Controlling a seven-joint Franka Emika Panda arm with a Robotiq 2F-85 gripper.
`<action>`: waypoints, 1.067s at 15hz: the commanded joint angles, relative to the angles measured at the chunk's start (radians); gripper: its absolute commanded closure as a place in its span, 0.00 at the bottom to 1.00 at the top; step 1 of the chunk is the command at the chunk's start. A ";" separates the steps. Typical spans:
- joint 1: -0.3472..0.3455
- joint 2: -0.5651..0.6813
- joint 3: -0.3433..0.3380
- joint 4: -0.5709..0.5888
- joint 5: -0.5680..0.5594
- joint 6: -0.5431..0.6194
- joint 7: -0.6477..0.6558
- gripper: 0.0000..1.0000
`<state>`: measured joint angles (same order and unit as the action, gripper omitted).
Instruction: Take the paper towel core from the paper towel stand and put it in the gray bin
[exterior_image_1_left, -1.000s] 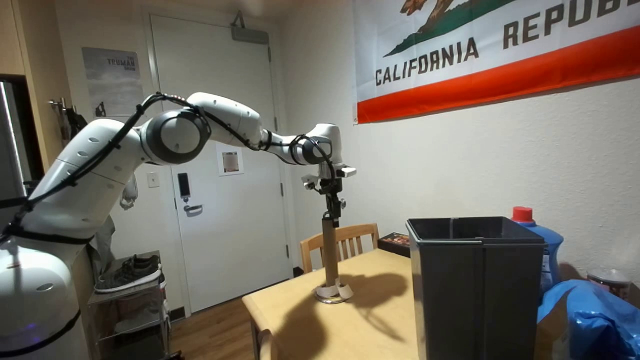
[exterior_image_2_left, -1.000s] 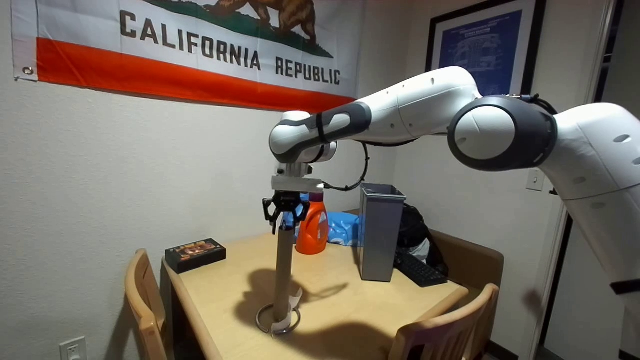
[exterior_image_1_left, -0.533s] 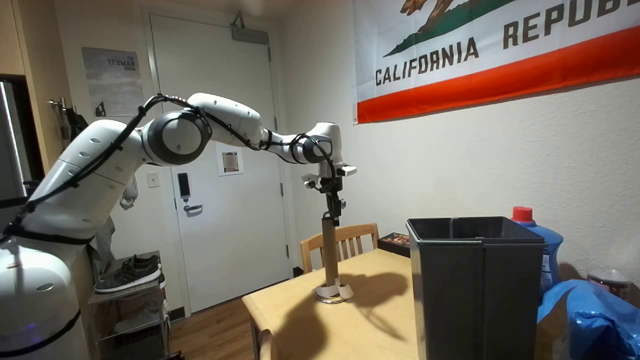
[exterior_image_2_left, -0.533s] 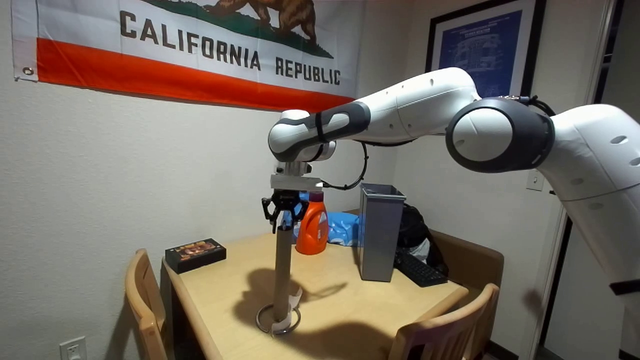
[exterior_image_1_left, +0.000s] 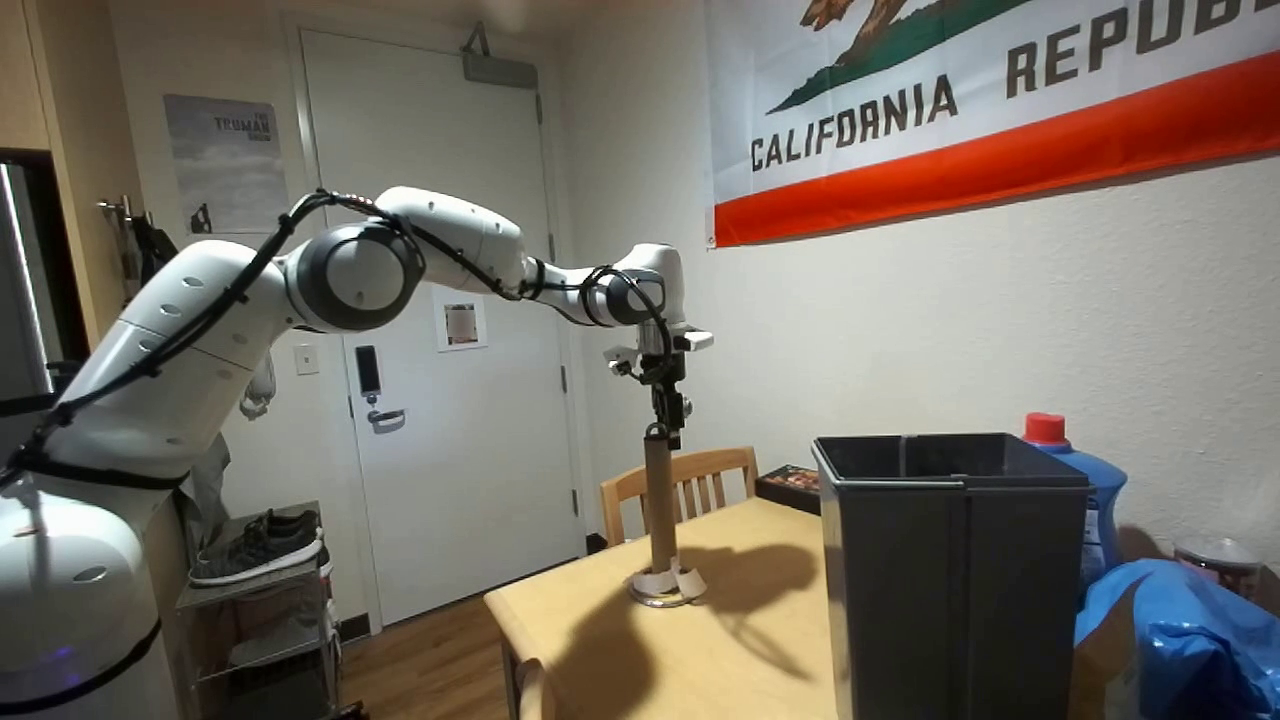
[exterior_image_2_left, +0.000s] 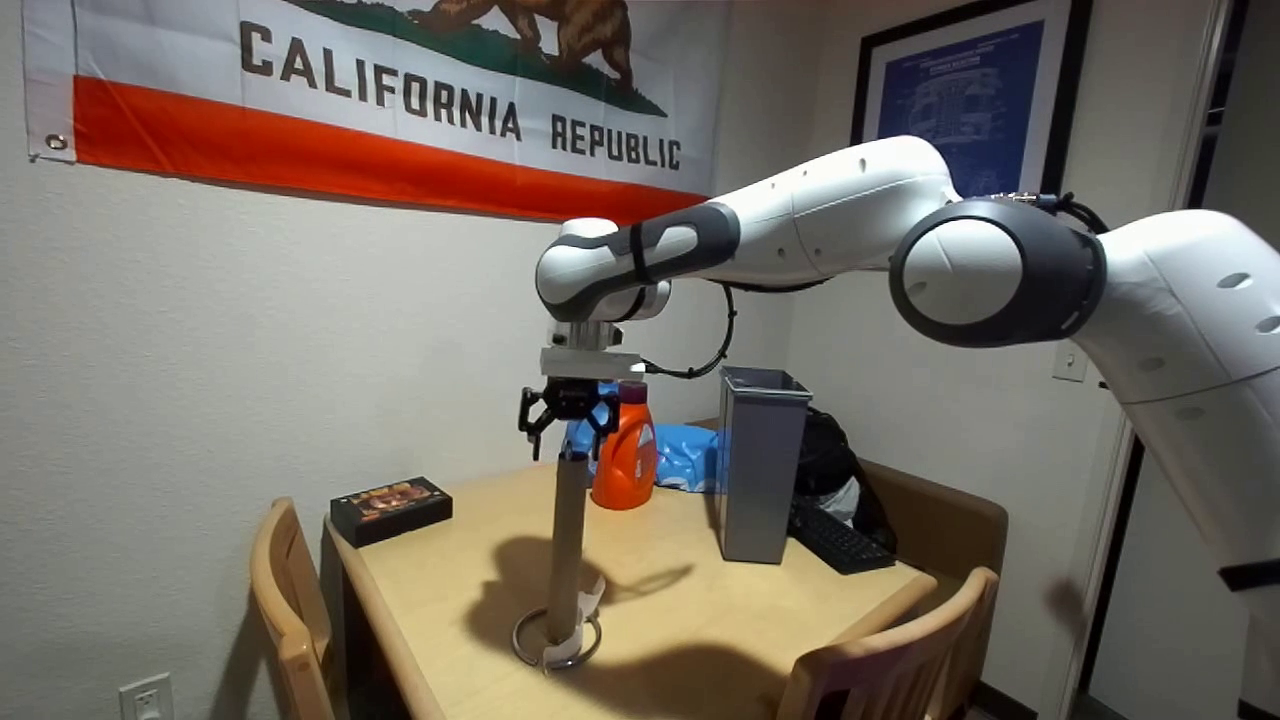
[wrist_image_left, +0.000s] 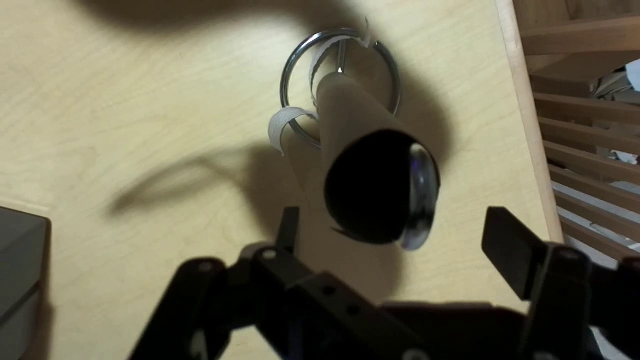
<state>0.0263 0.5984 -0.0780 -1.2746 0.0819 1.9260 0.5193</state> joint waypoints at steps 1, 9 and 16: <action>0.012 0.020 -0.012 0.047 -0.023 -0.058 0.019 0.00; 0.023 0.027 -0.011 0.049 -0.054 -0.081 0.011 0.09; 0.023 0.020 -0.010 0.042 -0.053 -0.069 0.005 0.60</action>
<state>0.0403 0.6130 -0.0780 -1.2637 0.0437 1.8851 0.5185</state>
